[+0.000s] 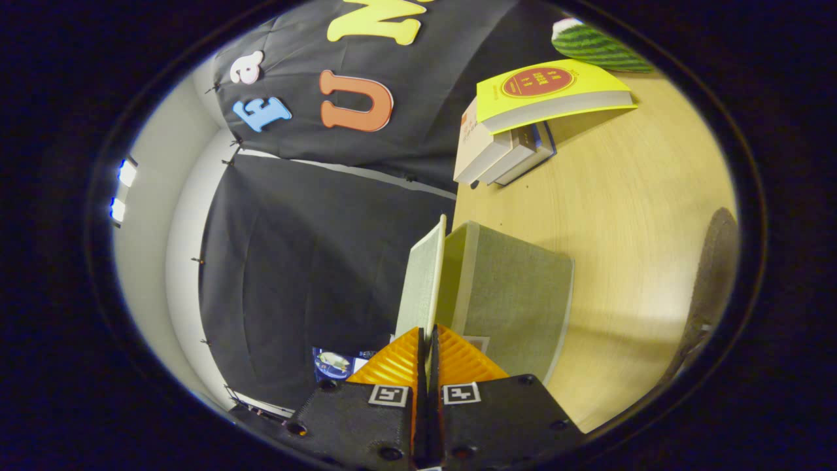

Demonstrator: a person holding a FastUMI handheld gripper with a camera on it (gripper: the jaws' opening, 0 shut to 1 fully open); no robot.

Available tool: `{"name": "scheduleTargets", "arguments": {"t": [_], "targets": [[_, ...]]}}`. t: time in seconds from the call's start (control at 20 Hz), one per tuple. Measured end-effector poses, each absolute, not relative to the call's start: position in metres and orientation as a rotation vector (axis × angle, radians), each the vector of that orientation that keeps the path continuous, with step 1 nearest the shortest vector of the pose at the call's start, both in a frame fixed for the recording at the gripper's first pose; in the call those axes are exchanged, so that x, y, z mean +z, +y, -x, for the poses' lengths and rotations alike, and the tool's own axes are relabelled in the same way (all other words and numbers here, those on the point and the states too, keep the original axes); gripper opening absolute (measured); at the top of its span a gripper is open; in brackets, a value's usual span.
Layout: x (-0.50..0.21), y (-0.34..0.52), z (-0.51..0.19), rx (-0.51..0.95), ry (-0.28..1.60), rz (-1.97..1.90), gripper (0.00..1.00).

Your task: Open the storage box then place both shoes into the box .Put the left shoe in first, then the right shoe, with the right side of both shoes facing outward in a uniform manner.

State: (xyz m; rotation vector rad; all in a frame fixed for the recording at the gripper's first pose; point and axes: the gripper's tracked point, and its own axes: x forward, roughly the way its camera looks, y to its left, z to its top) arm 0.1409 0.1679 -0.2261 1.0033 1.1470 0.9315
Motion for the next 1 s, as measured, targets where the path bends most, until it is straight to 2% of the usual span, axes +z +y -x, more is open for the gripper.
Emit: {"name": "scheduleTargets", "arguments": {"t": [0.5, 1.0], "targets": [[-0.148, 0.209, -0.128, 0.892, 1.019, -0.976, 0.06], [-0.092, 0.279, -0.112, 0.985, 0.899, -0.802, 0.06]]}}
